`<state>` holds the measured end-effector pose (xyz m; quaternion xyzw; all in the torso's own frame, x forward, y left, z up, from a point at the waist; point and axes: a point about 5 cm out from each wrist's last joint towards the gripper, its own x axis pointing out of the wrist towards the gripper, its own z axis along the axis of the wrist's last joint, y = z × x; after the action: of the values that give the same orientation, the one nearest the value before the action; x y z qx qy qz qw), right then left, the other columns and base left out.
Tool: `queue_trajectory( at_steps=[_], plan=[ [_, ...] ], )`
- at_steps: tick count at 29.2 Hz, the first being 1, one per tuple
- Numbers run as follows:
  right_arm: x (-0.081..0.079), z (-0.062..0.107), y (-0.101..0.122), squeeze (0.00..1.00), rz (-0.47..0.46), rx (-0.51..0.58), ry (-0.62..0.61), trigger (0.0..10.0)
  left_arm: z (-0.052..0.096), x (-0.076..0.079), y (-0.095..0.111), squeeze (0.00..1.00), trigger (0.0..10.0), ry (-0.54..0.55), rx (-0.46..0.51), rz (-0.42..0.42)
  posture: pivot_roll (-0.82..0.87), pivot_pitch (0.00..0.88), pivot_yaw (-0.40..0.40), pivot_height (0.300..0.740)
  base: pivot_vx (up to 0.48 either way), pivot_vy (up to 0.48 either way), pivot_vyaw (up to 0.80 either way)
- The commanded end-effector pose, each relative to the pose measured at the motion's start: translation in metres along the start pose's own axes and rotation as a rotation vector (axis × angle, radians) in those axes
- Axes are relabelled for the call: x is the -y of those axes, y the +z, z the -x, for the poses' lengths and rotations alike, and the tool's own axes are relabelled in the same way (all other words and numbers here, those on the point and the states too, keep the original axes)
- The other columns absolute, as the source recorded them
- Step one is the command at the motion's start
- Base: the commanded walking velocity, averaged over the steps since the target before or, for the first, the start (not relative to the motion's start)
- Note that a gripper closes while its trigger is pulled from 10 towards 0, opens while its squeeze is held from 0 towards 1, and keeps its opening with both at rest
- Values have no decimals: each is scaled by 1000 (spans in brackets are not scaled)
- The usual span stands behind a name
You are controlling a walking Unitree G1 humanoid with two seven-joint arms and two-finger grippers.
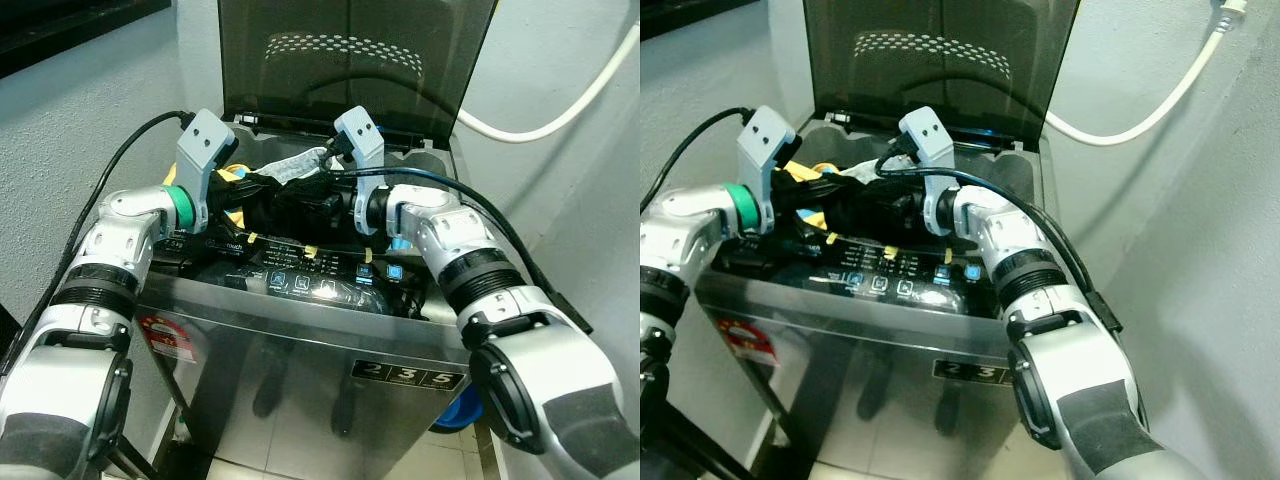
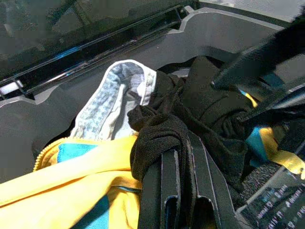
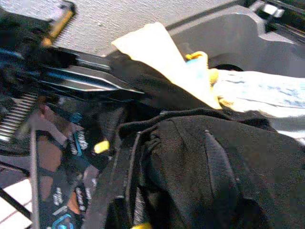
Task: Clothes washing
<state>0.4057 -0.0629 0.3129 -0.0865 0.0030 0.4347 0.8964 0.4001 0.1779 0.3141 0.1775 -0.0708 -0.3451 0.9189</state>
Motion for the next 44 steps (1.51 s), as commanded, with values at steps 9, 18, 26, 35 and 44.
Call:
queue_trajectory(
  at_steps=[9,18,26,35,44],
  plan=[
    [8,6,-1,1000,34,-53,-56,10000,0,1,3,1000,10000,-45,-13,-27,80,40,27,740,0,0,0],
    [52,39,31,0,94,244,-624,10000,-6,-6,56,0,10000,33,177,-173,100,54,43,740,0,0,0],
    [53,42,34,0,106,253,-632,10000,-4,-18,52,0,10000,191,66,-349,103,61,47,740,0,0,0],
    [59,49,35,0,127,297,-775,10000,-9,-10,63,0,10000,278,84,-692,119,81,64,740,0,0,0],
    [55,45,33,0,110,322,-748,10000,-13,-27,52,0,10000,429,68,-235,129,81,56,740,0,0,0]
  ],
)
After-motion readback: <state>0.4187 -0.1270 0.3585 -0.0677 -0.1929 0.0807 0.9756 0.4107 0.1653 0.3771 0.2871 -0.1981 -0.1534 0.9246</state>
